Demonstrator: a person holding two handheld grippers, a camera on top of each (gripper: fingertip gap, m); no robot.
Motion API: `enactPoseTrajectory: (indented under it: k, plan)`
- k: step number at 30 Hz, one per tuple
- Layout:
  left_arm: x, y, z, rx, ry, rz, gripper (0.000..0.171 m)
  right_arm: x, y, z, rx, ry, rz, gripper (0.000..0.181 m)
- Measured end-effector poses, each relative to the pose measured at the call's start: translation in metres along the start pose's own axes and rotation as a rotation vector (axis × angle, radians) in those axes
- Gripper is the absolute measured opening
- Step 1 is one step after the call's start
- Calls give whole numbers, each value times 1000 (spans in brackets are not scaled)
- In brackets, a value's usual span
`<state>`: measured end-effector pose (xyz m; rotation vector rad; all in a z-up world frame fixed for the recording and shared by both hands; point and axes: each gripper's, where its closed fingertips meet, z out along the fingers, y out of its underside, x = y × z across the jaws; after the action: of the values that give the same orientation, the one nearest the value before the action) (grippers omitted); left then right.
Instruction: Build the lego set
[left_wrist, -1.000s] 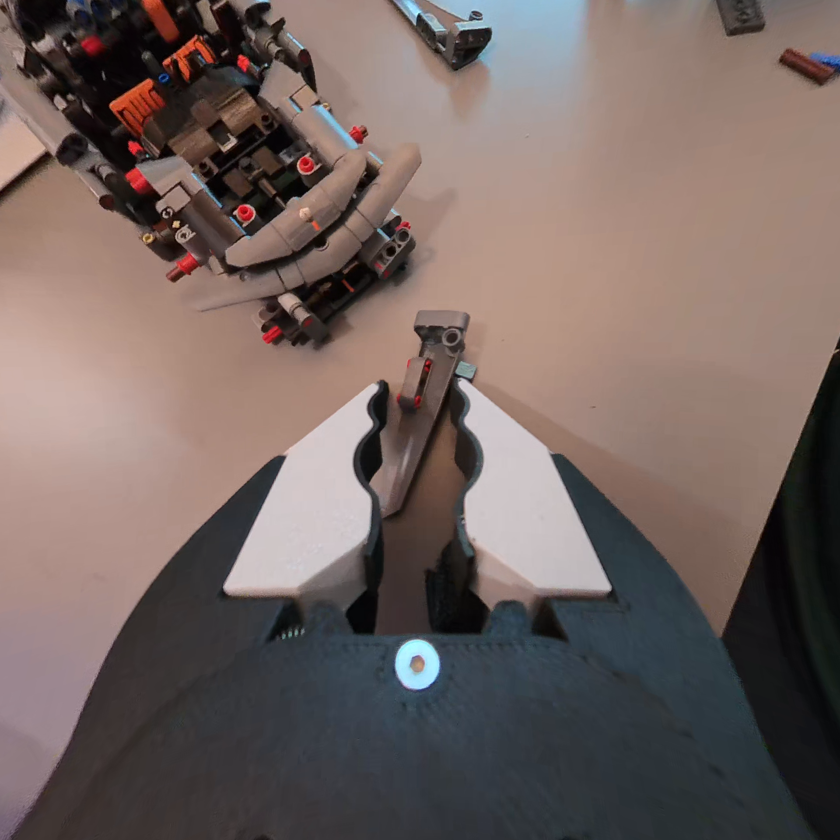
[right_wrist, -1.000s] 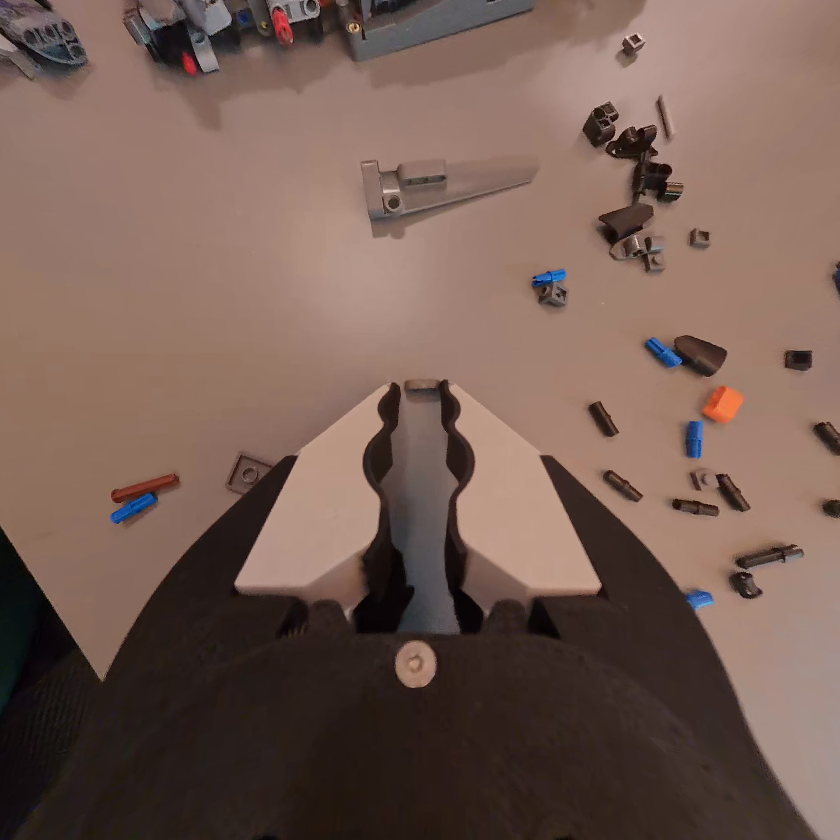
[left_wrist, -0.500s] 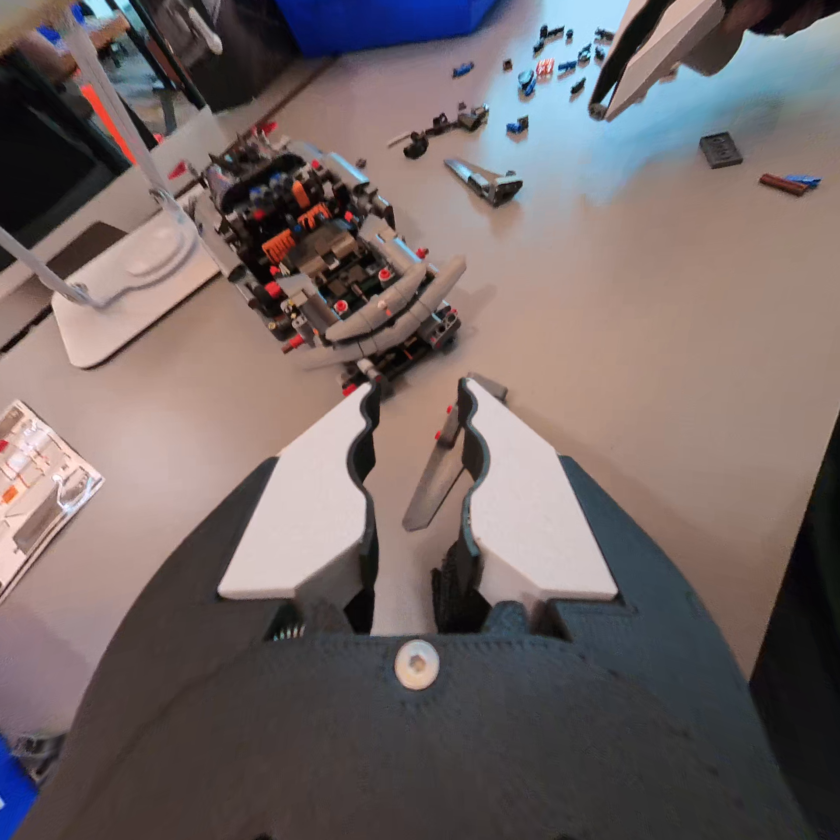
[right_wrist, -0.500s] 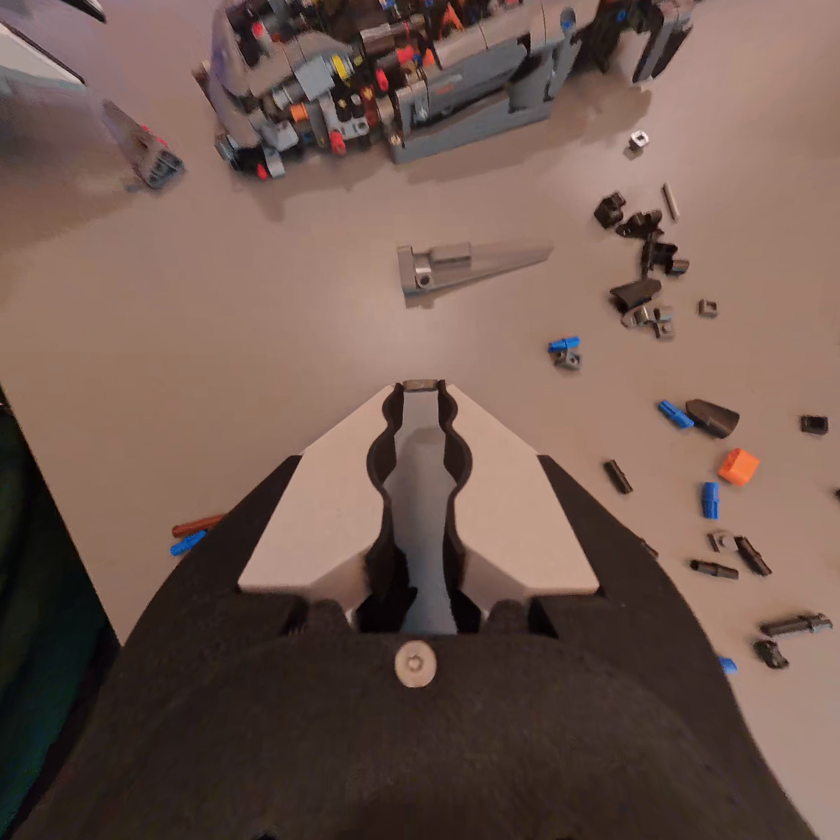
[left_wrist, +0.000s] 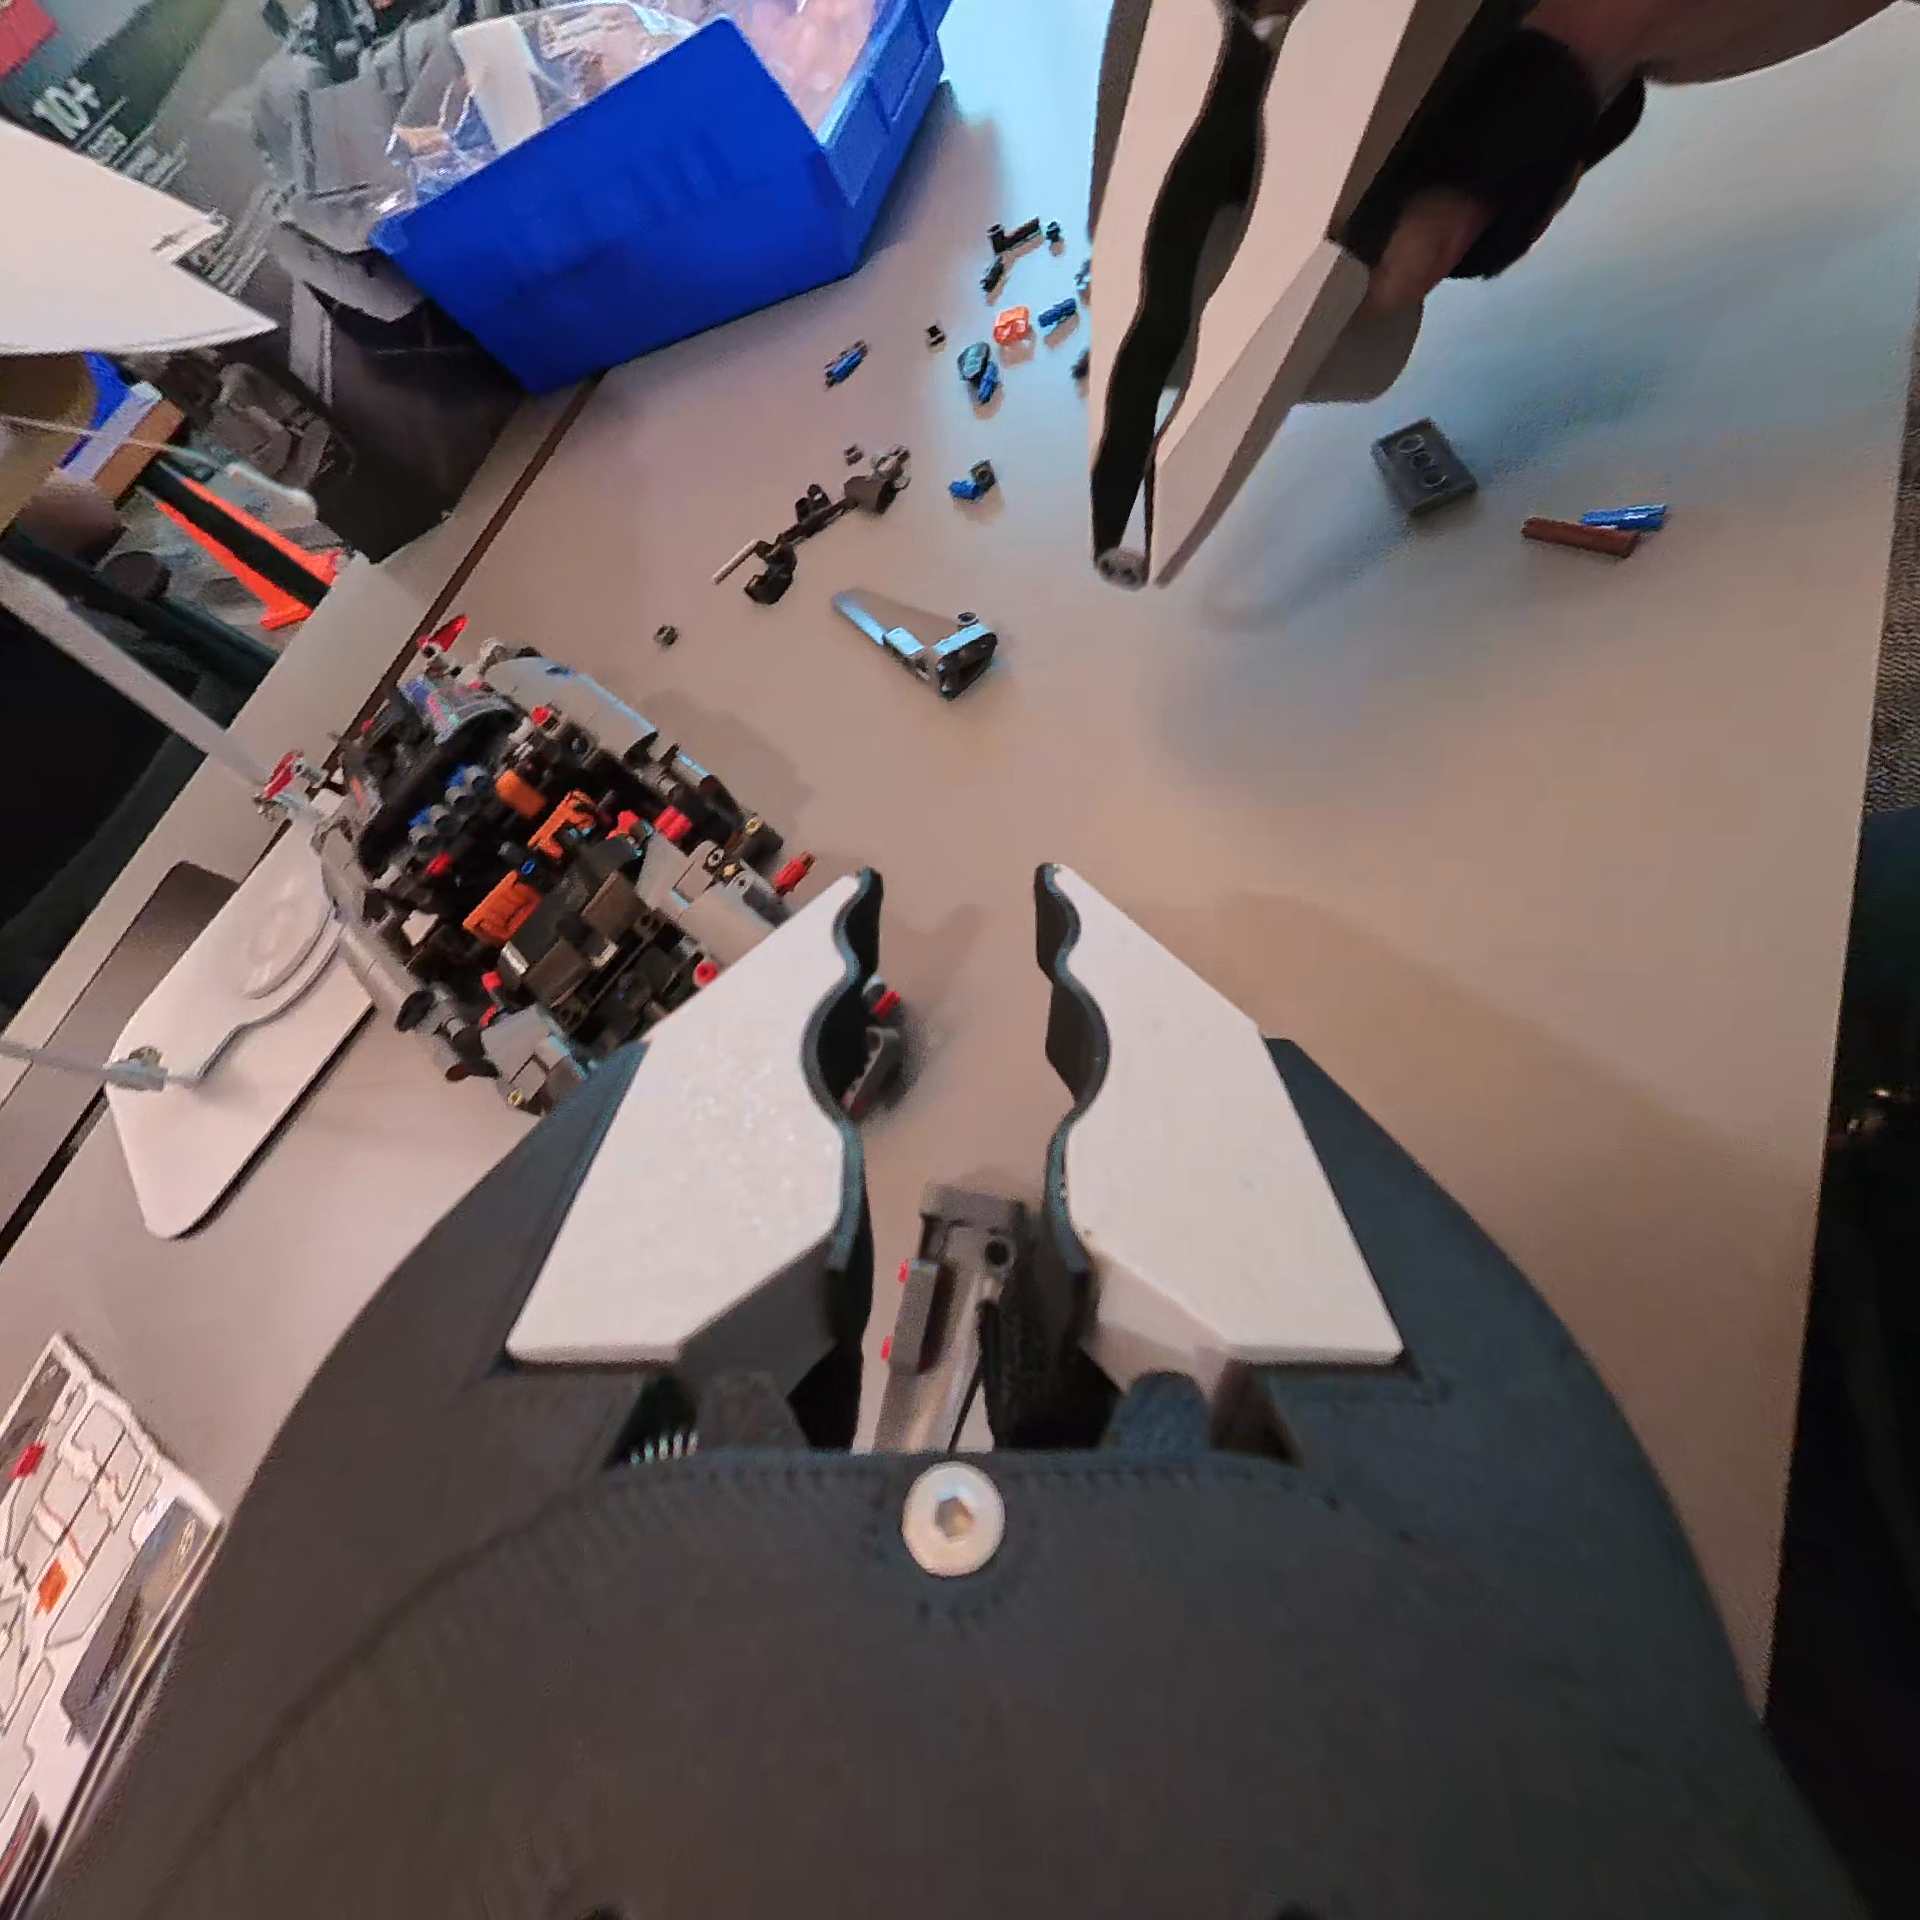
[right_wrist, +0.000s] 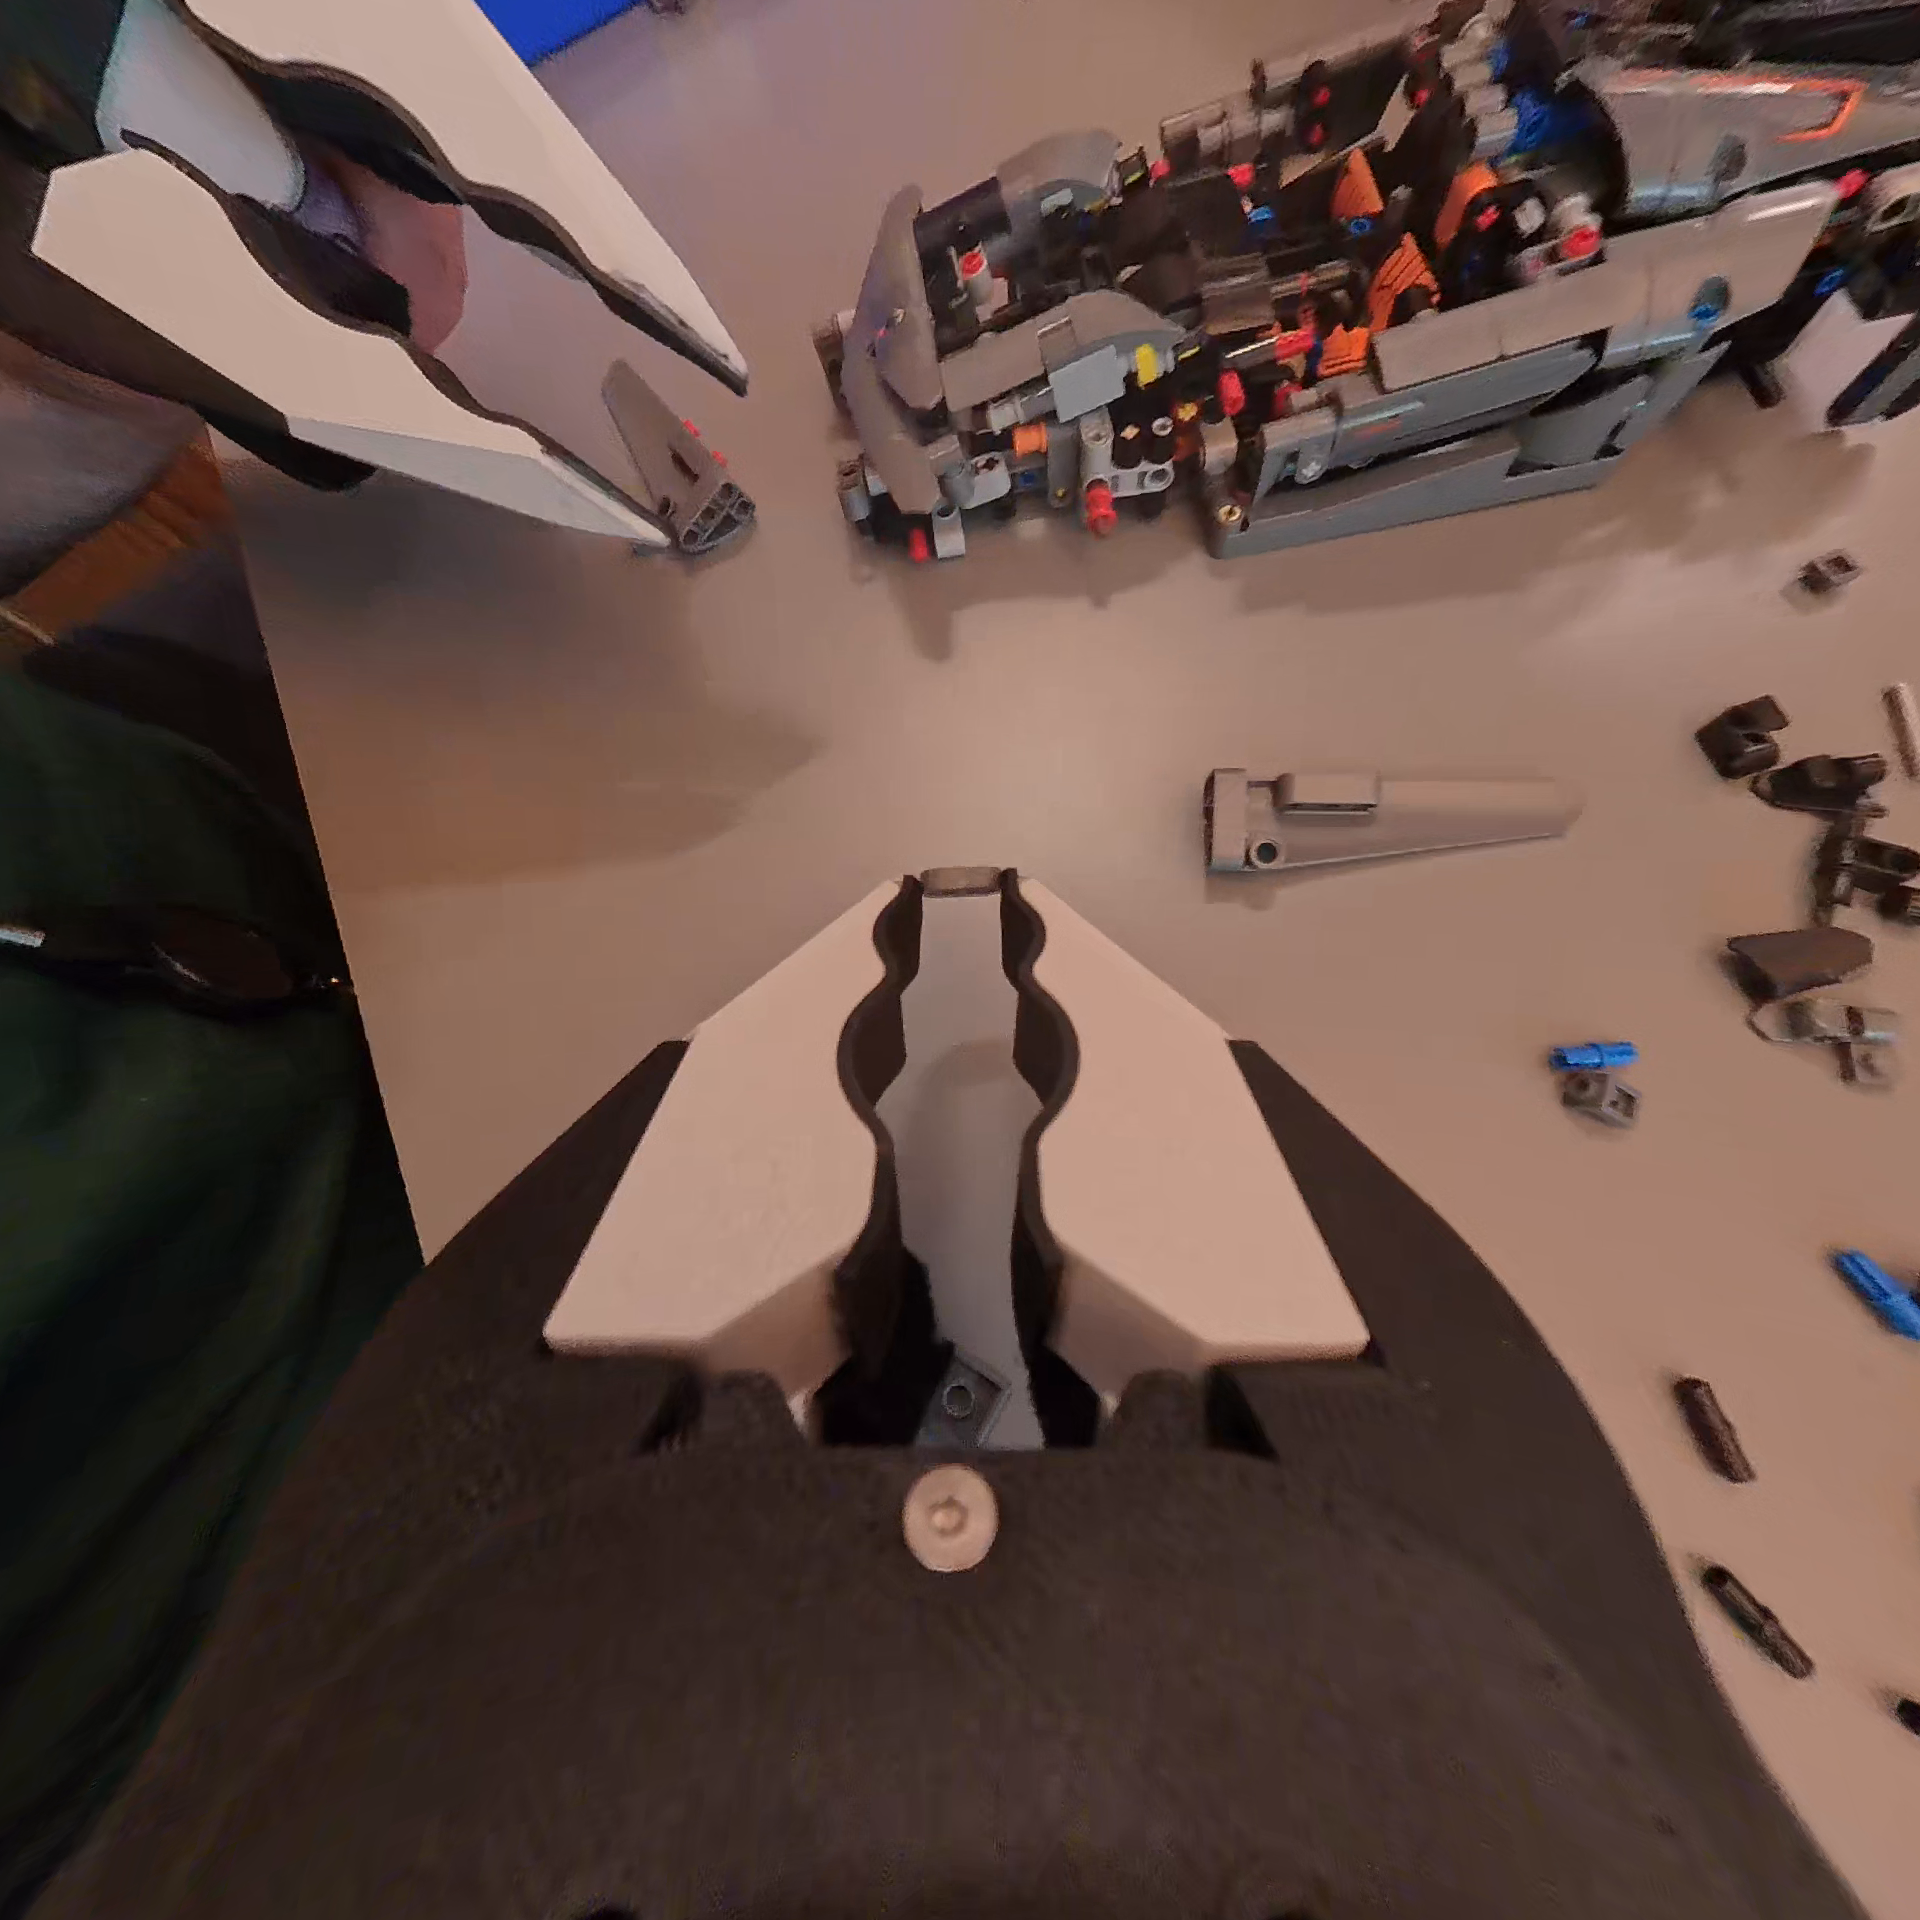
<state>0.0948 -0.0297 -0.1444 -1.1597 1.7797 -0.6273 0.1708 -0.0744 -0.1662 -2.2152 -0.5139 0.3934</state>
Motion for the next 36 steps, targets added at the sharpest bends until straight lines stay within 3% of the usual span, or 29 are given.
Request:
enactPoseTrajectory:
  k: [9, 14, 18, 30, 36]
  plan:
    - [18, 2, 8, -24, 63, -15, 27, -11, 39, 17, -189, 14, -55, 13]
    - [24, 9, 9, -51, 82, -22, 24, -12, 39, 18, -189, 15, -59, 13]
    - [25, 8, 7, -55, 80, -22, 23, -14, 35, 17, -166, 0, -31, 27]
    - [37, 0, 4, -54, 105, -37, 23, -12, 40, -17, -87, 15, 37, 24]
    - [54, -9, 12, -46, 163, -42, 22, -34, 66, -51, -103, -44, 48, 19]
